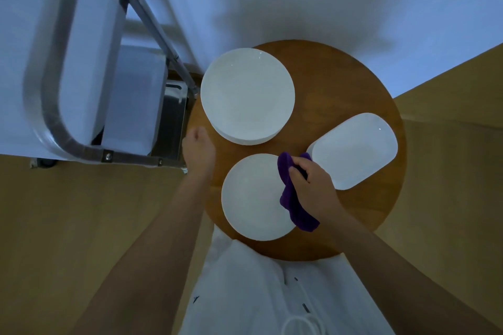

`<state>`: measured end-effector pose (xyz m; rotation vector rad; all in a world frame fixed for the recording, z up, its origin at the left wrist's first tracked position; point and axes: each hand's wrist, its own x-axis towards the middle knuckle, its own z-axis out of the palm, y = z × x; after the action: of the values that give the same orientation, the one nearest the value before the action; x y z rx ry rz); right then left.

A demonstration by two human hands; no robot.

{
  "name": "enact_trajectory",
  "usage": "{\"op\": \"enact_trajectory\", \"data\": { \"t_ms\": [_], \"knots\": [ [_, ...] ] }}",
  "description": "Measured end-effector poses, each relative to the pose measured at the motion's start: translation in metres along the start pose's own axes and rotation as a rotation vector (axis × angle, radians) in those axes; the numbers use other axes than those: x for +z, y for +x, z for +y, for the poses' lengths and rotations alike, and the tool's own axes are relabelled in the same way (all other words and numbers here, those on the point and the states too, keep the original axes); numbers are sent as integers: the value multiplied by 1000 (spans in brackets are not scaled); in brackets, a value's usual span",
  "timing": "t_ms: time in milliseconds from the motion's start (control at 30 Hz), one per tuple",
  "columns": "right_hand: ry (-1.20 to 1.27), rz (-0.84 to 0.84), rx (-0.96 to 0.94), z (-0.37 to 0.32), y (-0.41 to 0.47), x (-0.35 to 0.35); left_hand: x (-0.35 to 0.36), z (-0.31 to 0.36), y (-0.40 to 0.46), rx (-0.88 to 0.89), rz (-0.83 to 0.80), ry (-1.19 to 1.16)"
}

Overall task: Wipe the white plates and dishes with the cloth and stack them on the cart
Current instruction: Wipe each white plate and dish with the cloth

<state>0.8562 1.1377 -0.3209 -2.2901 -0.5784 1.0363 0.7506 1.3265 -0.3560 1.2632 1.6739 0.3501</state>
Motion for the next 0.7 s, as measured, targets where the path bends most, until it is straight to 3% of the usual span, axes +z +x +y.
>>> {"op": "enact_trajectory", "data": {
  "t_ms": [67,167,233,400,567,700],
  "knots": [
    [21,17,-2,-6,2,0,0,29,17,139,-51,152],
    [46,24,9,-16,5,1,4,47,36,209,-197,374],
    [56,30,13,-23,8,0,7,51,44,239,-176,476],
    [57,70,17,-38,13,-5,11,54,54,140,-79,446],
    [82,90,14,-52,15,-8,10,53,49,257,-33,488],
    [134,97,16,-62,16,-9,5,64,52,236,-91,283]
  ]
}}
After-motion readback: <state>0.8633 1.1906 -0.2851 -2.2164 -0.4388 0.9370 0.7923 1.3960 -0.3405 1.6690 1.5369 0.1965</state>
